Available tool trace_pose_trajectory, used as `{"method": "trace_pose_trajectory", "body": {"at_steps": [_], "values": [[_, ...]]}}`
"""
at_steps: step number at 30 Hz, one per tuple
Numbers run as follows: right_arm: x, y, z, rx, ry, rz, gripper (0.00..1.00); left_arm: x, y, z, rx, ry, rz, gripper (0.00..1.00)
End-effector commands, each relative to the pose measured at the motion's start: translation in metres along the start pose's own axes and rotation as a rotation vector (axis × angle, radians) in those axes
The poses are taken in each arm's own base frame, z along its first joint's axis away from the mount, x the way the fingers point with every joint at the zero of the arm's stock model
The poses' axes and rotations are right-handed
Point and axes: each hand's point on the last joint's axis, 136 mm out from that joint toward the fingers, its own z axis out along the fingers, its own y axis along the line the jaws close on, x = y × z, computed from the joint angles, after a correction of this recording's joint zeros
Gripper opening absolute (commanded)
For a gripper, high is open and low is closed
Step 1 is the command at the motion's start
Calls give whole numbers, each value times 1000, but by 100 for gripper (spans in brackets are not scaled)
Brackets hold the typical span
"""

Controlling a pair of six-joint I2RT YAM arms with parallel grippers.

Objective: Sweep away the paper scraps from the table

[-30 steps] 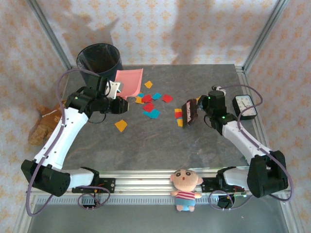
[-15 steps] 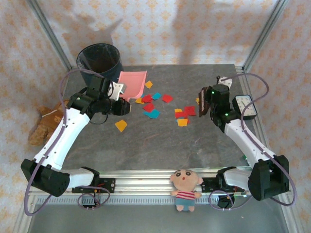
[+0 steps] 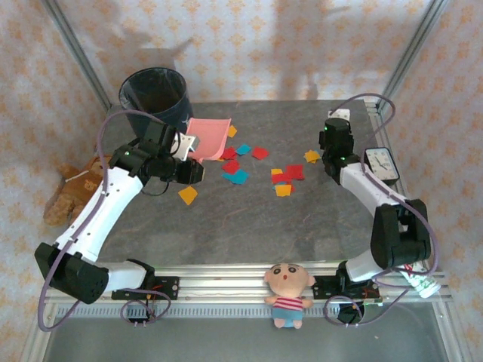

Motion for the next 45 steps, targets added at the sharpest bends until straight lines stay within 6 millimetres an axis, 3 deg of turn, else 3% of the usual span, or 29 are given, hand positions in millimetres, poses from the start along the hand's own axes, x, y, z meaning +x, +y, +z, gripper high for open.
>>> {"method": "trace_pose_trajectory", "body": {"at_steps": [1, 7, 11, 27, 37, 45], "values": [[-35, 8, 7, -28, -88, -53, 0, 10, 5, 2, -31, 40, 21, 0], [-18, 42, 19, -187, -20, -112, 0, 15, 6, 4, -28, 52, 22, 0], [-3, 61, 15, -297, 24, -132, 0, 17, 6, 6, -28, 62, 22, 0], [44, 99, -50, -552, 108, -186, 0, 26, 4, 22, -49, 130, 61, 0], [49, 106, -75, -570, 114, -152, 0, 43, 4, 40, -100, 247, 129, 0], [24, 77, -77, -427, 68, 19, 0, 64, 3, 51, -134, 343, 238, 0]]}}
